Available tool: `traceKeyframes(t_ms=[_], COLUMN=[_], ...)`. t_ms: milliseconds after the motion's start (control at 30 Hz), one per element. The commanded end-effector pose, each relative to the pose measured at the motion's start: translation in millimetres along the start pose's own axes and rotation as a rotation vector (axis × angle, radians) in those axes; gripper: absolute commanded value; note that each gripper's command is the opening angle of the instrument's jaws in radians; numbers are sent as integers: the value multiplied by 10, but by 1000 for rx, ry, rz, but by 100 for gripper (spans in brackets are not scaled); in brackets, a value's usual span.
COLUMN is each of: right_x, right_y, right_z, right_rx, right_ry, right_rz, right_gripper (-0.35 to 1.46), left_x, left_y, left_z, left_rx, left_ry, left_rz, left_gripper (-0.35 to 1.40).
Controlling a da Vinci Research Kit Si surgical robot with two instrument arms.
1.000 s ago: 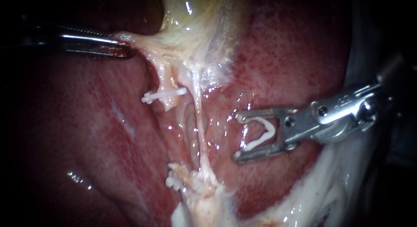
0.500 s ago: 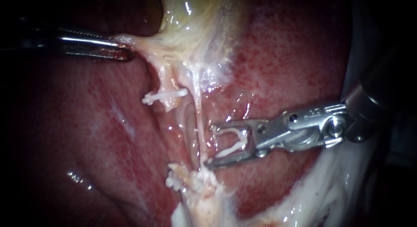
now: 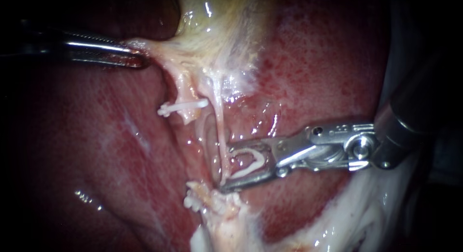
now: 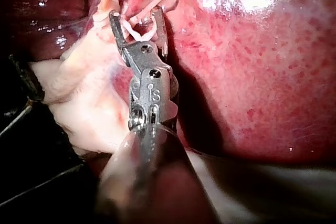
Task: Clipping first clip right tube
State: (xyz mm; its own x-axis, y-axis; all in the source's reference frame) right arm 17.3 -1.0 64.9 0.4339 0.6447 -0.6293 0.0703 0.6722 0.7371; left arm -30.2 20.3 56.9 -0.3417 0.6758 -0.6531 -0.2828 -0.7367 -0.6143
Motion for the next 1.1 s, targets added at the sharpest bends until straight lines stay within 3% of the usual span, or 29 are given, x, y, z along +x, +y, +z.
traceKeyframes(t_ms=[33, 367, 533, 867, 1100], right_x=[-1, -1, 2, 12, 10], right_y=[0, 1, -4, -24, -23], right_z=[2, 12, 11, 10, 7], right_rx=[8, 119, 154, 172, 182], right_ry=[5, 91, 124, 127, 123], right_rz=[5, 124, 140, 145, 142], right_gripper=[48, 47, 47, 44, 34], left_x=[0, 0, 0, 0, 0], left_y=[0, 0, 0, -1, -1], left_z=[0, 0, 0, 0, 1], left_rx=[0, 0, 0, 0, 0], left_ry=[0, 0, 0, 0, 0], left_rz=[0, 0, 0, 0, 0], left_gripper=[-35, -35, -35, -35, -35])
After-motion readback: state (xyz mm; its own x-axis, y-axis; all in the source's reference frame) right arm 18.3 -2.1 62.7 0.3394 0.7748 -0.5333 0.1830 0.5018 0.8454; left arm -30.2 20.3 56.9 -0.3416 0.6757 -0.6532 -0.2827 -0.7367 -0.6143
